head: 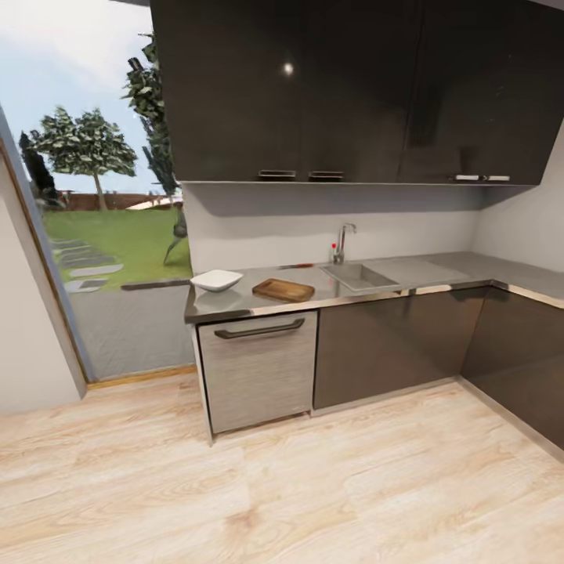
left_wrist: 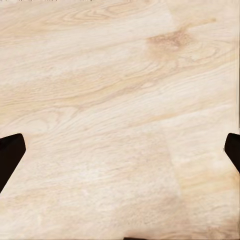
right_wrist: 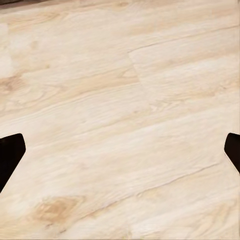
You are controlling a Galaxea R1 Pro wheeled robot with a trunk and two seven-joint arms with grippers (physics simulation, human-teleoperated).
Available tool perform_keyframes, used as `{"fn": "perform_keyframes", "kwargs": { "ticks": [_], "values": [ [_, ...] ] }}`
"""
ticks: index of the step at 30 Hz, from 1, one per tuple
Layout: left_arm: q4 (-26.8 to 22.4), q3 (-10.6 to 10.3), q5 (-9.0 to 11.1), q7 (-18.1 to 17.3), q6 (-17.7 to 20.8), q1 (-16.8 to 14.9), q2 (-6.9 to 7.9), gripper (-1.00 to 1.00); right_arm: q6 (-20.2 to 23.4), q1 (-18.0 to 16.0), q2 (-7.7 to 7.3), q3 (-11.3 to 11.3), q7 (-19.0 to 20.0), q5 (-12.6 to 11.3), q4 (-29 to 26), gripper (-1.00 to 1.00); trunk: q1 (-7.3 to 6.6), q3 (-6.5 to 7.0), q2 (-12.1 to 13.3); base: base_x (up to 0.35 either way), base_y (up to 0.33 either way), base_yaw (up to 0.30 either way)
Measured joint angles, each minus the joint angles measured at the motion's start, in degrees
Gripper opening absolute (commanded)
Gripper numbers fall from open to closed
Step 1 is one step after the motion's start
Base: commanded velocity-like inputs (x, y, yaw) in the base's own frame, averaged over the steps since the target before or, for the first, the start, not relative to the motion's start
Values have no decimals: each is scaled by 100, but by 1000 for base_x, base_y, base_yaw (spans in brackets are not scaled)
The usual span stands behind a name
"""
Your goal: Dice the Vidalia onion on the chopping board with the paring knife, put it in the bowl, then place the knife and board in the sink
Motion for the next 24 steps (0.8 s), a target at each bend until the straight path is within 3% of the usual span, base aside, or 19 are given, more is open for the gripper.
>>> {"fn": "perform_keyframes", "kwargs": {
  "ticks": [24],
  "values": [
    [0, -8, 3, 5, -2, 0, -5, 100, 0, -1, 0, 0, 0, -1, 0, 100, 0, 0, 0, 236, -244, 132]
  ]
}}
